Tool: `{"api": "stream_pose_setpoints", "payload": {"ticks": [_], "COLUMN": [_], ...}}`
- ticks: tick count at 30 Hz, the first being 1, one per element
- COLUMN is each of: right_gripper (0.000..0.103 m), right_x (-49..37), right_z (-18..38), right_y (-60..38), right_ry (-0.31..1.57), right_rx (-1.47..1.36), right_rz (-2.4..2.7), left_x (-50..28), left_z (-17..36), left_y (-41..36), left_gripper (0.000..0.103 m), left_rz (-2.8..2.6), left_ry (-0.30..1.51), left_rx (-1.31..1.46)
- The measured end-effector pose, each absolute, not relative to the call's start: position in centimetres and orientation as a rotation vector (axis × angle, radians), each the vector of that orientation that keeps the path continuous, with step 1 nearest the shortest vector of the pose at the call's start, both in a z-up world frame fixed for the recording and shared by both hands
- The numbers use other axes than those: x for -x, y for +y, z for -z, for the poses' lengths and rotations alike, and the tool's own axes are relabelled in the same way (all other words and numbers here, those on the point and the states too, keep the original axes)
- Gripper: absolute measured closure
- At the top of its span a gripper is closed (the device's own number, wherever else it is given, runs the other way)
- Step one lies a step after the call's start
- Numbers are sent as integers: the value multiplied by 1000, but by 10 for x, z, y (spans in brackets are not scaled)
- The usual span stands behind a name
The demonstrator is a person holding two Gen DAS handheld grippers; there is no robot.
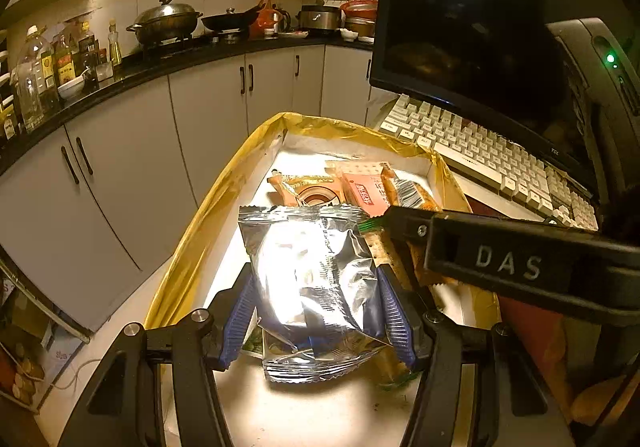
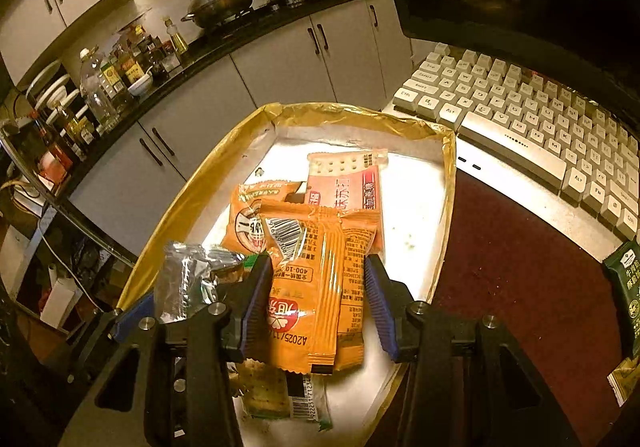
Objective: Organize snacks
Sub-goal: 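Carry both packets over the gold tray and open both grippers to drop them, then move both open grippers back to the remaining snacks on the mat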
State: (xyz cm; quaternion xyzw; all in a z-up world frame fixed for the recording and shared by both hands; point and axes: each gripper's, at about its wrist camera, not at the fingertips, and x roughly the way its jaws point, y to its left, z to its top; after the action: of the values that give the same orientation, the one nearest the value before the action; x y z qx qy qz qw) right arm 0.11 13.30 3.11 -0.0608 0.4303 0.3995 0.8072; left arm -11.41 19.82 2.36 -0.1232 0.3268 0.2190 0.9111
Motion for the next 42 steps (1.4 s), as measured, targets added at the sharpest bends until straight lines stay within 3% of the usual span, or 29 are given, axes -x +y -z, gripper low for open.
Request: {"api": "stream_pose_setpoints", "payload": {"ticks": [11, 42], "right_gripper": [51, 50], "right_x": [7, 12], "right_z": [-31, -73], "right_y": [136, 56], "right_ry": [907, 833], "right_rx": [172, 34], "right_rz": [-862, -832], "left_x": [117, 126], "left_z": [-24, -59], "left_y": [199, 162], "left_gripper": [40, 39], "left_rz": [-455, -418], "left_ry": [672, 593], "left_rx": [259, 180]}}
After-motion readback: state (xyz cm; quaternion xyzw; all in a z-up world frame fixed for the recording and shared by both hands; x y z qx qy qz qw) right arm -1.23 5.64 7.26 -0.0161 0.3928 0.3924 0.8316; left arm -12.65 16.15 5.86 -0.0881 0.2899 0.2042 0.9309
